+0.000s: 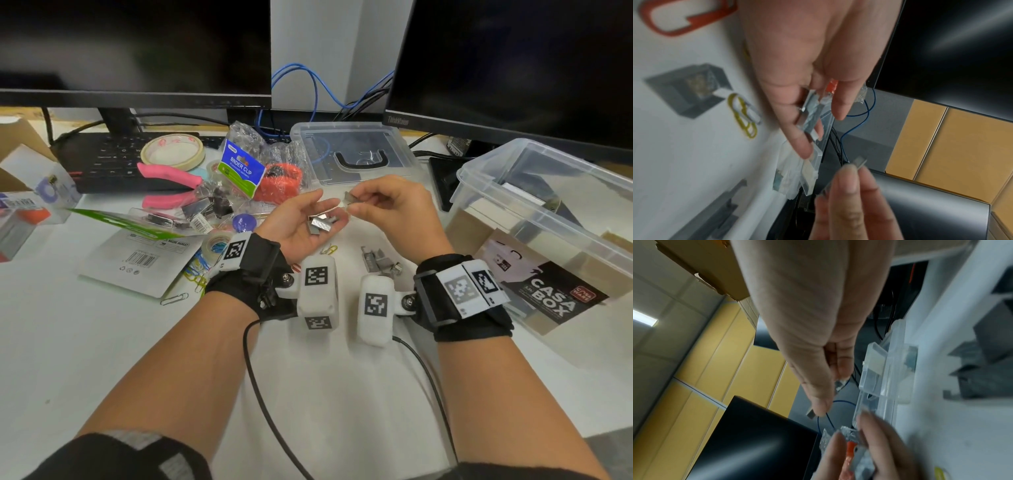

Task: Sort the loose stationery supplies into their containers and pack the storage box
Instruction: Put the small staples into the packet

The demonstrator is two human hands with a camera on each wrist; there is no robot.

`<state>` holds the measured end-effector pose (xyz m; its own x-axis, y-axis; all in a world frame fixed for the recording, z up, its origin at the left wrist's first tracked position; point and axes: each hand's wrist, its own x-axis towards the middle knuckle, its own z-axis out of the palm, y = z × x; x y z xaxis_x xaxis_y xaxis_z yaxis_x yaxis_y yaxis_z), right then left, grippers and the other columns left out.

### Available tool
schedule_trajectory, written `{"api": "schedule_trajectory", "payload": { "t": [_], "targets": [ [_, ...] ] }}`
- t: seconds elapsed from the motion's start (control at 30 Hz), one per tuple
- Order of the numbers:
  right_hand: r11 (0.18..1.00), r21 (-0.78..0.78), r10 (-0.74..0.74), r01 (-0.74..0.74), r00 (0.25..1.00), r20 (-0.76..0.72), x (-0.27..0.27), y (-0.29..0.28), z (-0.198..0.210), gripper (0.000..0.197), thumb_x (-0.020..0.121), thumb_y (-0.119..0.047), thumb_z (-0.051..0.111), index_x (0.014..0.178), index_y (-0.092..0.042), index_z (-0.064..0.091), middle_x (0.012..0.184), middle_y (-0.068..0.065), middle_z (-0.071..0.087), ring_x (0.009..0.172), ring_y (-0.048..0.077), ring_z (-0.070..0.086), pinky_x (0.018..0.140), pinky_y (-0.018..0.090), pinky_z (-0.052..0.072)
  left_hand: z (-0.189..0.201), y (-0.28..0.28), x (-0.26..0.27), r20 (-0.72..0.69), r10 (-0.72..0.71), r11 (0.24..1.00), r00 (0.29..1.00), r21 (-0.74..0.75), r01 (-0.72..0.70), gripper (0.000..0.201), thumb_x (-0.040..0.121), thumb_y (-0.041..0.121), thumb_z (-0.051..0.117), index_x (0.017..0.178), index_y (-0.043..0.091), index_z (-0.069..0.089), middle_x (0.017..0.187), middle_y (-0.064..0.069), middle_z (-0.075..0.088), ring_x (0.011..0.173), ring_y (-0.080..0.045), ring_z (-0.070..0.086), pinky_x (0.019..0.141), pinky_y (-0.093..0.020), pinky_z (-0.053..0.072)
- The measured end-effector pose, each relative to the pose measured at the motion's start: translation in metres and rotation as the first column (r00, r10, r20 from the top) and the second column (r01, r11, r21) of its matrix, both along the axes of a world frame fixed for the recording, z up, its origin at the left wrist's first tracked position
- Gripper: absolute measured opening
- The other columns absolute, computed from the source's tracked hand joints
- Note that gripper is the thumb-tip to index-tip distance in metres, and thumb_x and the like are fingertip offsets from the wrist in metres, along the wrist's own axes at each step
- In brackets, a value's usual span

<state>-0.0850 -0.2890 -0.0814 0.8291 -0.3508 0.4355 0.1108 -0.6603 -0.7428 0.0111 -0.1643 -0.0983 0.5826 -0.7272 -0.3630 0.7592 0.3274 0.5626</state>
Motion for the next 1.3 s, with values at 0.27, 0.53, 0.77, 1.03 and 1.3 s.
{"api": "schedule_trajectory", "payload": {
  "t": [0.27, 0.53, 0.77, 1.03, 1.3],
  "targets": [
    [1.000, -0.005, -0.020, 0.020, 1.000, -0.024, 0.003, 0.009, 0.000, 0.020, 0.084, -0.017, 0.068, 0.104, -0.016, 0.068, 0.089, -0.004, 0.061, 0.079, 0.007, 0.058, 0.076, 0.015, 0.047, 0.003, 0.002, -0.006, 0.070, -0.157, 0.987, 0.985, 0.048, 0.154, 0.042, 0.098, 0.034, 0.045, 0.098, -0.004, 0.064, 0.097, -0.014, 0.066, 0.083, -0.021, 0.068, 0.076, -0.031, 0.057],
    [0.975, -0.184, -0.202, 0.125, 0.844, -0.496, -0.010, -0.011, -0.001, 0.018, 0.082, -0.029, 0.070, 0.082, -0.011, 0.071, 0.073, -0.005, 0.061, 0.067, 0.003, 0.053, 0.055, 0.010, 0.036, 0.005, 0.001, -0.008, 0.021, -0.054, 0.997, 0.998, 0.060, 0.052, 0.031, 0.093, 0.009, 0.054, 0.072, -0.010, 0.066, 0.070, -0.015, 0.067, 0.069, -0.024, 0.066, 0.068, -0.035, 0.057],
    [0.992, -0.068, -0.122, 0.102, 0.801, -0.587, -0.006, -0.004, -0.002, 0.011, 0.078, -0.016, 0.074, 0.076, -0.006, 0.070, 0.066, 0.003, 0.066, 0.053, 0.012, 0.060, 0.053, 0.017, 0.050, 0.007, 0.000, -0.010, 0.010, -0.031, 0.999, 0.999, 0.043, 0.031, 0.017, 0.094, 0.009, 0.052, 0.091, -0.007, 0.058, 0.082, -0.015, 0.062, 0.059, -0.023, 0.068, 0.058, -0.032, 0.059],
    [0.990, -0.131, -0.109, 0.042, 0.822, -0.559, -0.003, -0.001, -0.003, 0.010, 0.087, -0.014, 0.061, 0.084, -0.005, 0.065, 0.073, 0.001, 0.058, 0.066, 0.017, 0.058, 0.064, 0.026, 0.052, 0.005, 0.001, -0.009, 0.051, -0.077, 0.995, 0.996, 0.064, 0.074, 0.026, 0.095, 0.014, 0.052, 0.088, -0.011, 0.059, 0.079, -0.019, 0.063, 0.082, -0.025, 0.061, 0.067, -0.035, 0.057],
    [0.981, -0.128, -0.169, 0.144, 0.961, -0.220, 0.000, -0.002, -0.001, 0.009, 0.090, -0.017, 0.058, 0.083, -0.011, 0.061, 0.079, -0.005, 0.055, 0.071, 0.007, 0.047, 0.059, 0.007, 0.034, 0.004, 0.002, -0.007, 0.076, -0.138, 0.985, 0.988, 0.118, 0.128, 0.035, 0.096, 0.023, 0.051, 0.094, -0.011, 0.059, 0.087, -0.022, 0.061, 0.081, -0.025, 0.062, 0.068, -0.033, 0.058]
  ]
}}
